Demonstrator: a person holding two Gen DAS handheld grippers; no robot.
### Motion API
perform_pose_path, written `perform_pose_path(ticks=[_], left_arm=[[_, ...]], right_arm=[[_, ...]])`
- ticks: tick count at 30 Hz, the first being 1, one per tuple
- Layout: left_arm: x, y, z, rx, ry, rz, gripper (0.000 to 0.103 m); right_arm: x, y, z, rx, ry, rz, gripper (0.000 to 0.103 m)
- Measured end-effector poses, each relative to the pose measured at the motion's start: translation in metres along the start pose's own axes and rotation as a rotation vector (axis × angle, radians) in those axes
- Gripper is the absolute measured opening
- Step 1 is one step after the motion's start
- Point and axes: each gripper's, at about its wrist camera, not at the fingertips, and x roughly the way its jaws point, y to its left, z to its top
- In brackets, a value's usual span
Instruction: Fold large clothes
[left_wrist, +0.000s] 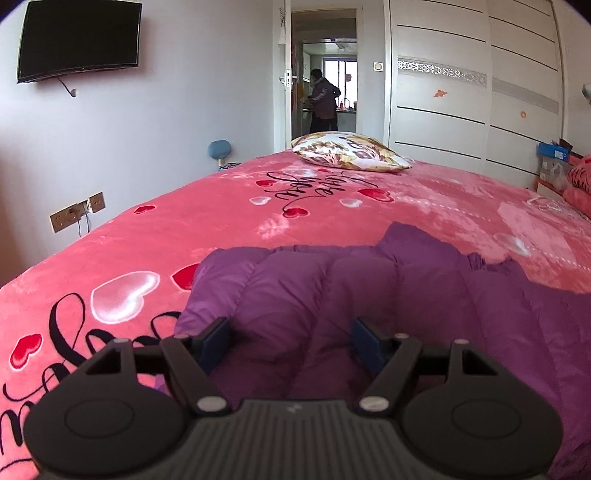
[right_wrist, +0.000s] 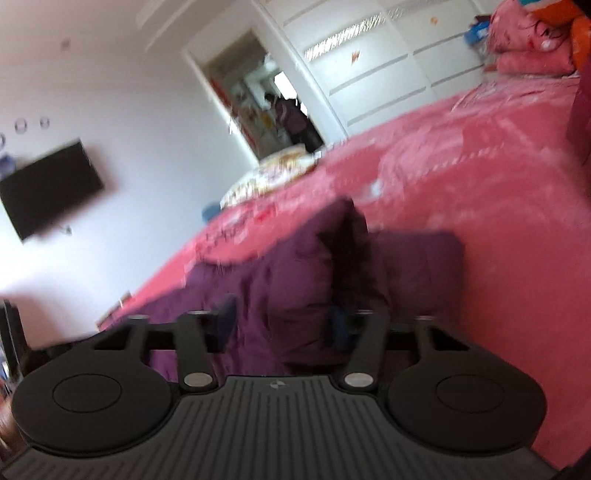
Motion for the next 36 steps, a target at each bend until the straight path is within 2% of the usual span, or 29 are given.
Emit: perform_pose_path(ticks=[4,8,11,15,18,20,21,23,26,29,32,36], left_arm=[[0.0,-0.002,-0.002,-0.003,0.007,-0.013,0.072],[-0.003,-0.001,0.0,0.004,0.013,-0.028,0.074],[-0.004,0.001,0.001,0.005,0.022,-0.04,0.074],[-0.008,0.002,0.001,0.02,0.029,-0.059,0.076],[-0.014,0.002,0.003,0.032,0.016,-0.064,0.076],[-0.018,0.003,0.006,0.034,-0.007,-0.063,0.076],[-0.02,0.003,0.007,0.033,-0.021,-0.063,0.076],[-0.023,0.005,0.012,0.027,-0.053,-0.055,0.077],[-0.019,0.008,0.018,0.014,-0.077,-0.045,0.078],[-0.007,0.005,0.019,0.026,-0.07,-0.025,0.078],[0.007,0.002,0.014,0.046,-0.056,0.001,0.078],[0.02,0.0,0.0,0.081,-0.062,0.028,0.081]], right_arm=[[-0.015,-0.002,0.007,0.079,0.006,0.026,0.019],[-0.041,0.013,0.017,0.073,-0.038,0.004,0.017],[-0.058,0.016,0.021,0.07,-0.054,-0.047,0.016],[-0.054,0.006,0.011,0.03,0.003,-0.177,0.017],[-0.051,-0.006,0.004,0.079,0.036,-0.199,0.024],[-0.053,-0.003,0.006,0.061,0.017,-0.236,0.044],[-0.055,0.002,0.008,0.033,-0.001,-0.258,0.063],[-0.06,0.014,0.01,-0.044,-0.058,-0.304,0.072],[-0.061,0.033,0.012,-0.149,-0.138,-0.315,0.072],[-0.061,0.054,0.008,-0.237,-0.189,-0.24,0.075],[-0.046,0.06,0.002,-0.243,-0.132,-0.139,0.077],[-0.02,0.057,-0.016,-0.307,-0.013,-0.184,0.077]])
